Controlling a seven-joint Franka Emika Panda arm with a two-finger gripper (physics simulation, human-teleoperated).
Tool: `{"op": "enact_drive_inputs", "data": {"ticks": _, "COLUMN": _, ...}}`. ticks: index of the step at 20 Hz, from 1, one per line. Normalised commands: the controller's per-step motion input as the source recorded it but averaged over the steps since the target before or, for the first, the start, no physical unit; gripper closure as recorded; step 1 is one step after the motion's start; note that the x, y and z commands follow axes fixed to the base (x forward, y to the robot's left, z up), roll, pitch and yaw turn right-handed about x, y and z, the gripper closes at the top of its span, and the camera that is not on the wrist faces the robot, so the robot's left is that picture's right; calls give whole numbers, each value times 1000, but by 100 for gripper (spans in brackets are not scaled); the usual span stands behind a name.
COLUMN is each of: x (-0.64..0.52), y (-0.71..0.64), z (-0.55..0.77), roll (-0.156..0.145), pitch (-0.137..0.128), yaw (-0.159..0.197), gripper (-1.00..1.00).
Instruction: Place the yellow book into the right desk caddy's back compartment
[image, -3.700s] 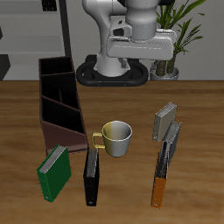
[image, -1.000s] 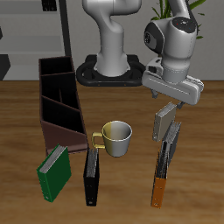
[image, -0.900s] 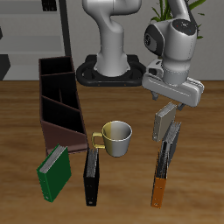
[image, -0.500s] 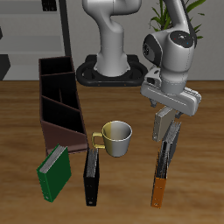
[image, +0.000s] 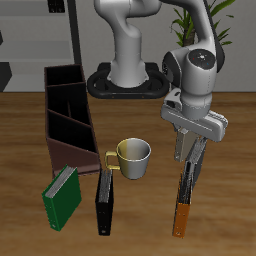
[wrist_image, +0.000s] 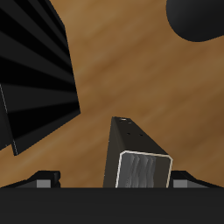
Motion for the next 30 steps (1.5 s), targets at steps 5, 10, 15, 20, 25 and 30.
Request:
{"op": "enact_drive_inputs", "data": {"ticks": 5, "x": 28, "y": -225, "z": 77, "roll": -29, "pitch": -3, "yaw": -30, "gripper": 100}}
{"op": "enact_drive_inputs", "data": {"ticks": 10, "x": -43, "y": -159, "z": 248, "roll": -5, "pitch": -35, "yaw": -7, "gripper": 100}}
{"op": "enact_drive_inputs", "data": {"ticks": 15, "x": -65, "y": -157, "z": 287, "roll": -13, "pitch": -43, "yaw": 31, "gripper": 100}}
{"op": "enact_drive_inputs", "data": {"ticks": 20, "x": -79, "y": -131, "z": 285, "roll": 5, "pitch": -33, "yaw": 29, "gripper": 100}}
{"op": "enact_drive_inputs", "data": {"ticks": 25, "x": -190, "y": -146, "z": 393, "roll": 45, "pitch": -67, "yaw": 103, "gripper": 100}}
{"op": "enact_drive_inputs", "data": {"ticks": 30, "x": -225, "y": -75, "z": 264, "roll": 61, "pitch": -43, "yaw": 121, "gripper": 100}}
